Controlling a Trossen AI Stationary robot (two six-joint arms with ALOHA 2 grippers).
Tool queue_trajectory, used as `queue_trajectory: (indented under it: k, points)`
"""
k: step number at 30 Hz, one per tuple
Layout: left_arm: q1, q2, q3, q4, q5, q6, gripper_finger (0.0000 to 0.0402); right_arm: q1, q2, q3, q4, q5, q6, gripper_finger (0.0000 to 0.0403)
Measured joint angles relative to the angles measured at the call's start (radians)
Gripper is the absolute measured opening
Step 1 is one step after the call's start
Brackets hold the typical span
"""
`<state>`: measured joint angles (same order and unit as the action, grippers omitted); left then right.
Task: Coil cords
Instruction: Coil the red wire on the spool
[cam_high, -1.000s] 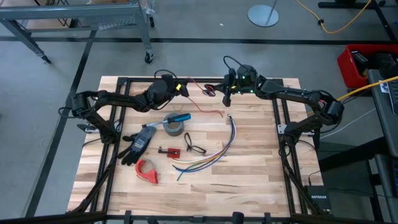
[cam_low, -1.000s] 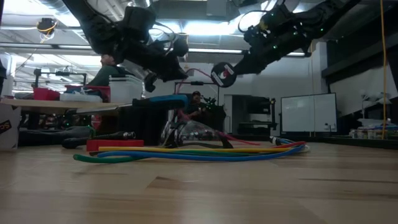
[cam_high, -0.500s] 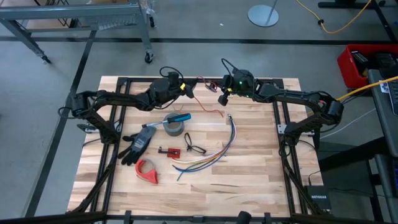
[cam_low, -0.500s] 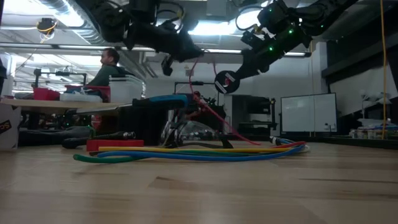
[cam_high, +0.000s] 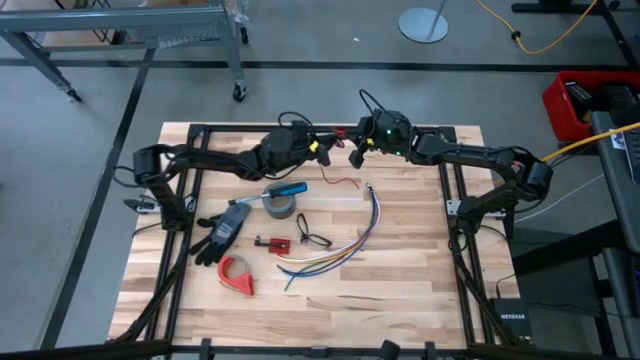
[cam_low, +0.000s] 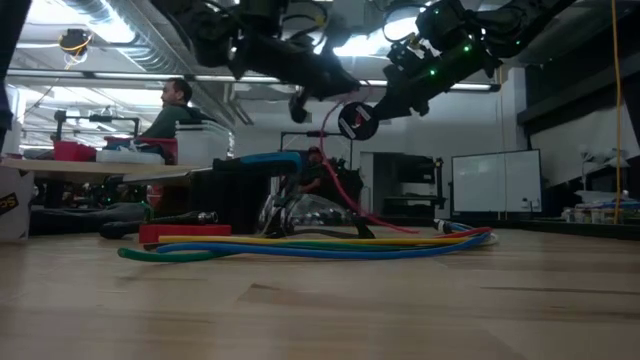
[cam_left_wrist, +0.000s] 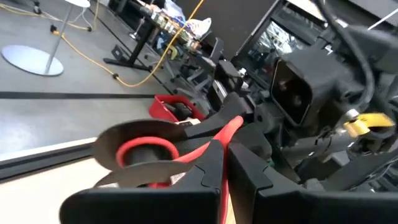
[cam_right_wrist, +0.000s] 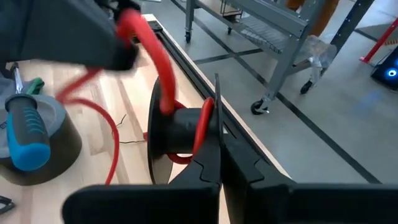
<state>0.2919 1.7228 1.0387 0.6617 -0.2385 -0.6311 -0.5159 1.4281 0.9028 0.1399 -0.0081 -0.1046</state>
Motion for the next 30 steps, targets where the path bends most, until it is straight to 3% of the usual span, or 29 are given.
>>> queue_trajectory:
  k: [5, 14, 30]
  points:
    - [-0.025, 0.042, 0.070, -0.067, 0.017, 0.016, 0.0000, -0.001, 0.000, 0.000, 0.040, 0.052, 0.016, 0.0001]
    - [-0.068, 0.043, 0.093, -0.214, 0.000, 0.094, 0.0000, -0.002, 0.000, 0.000, 0.164, 0.041, 0.082, 0.0001]
    - [-0.081, 0.043, 0.093, -0.470, -0.299, 0.205, 0.0000, -0.002, -0.046, 0.000, 0.132, -0.011, 0.098, 0.0001]
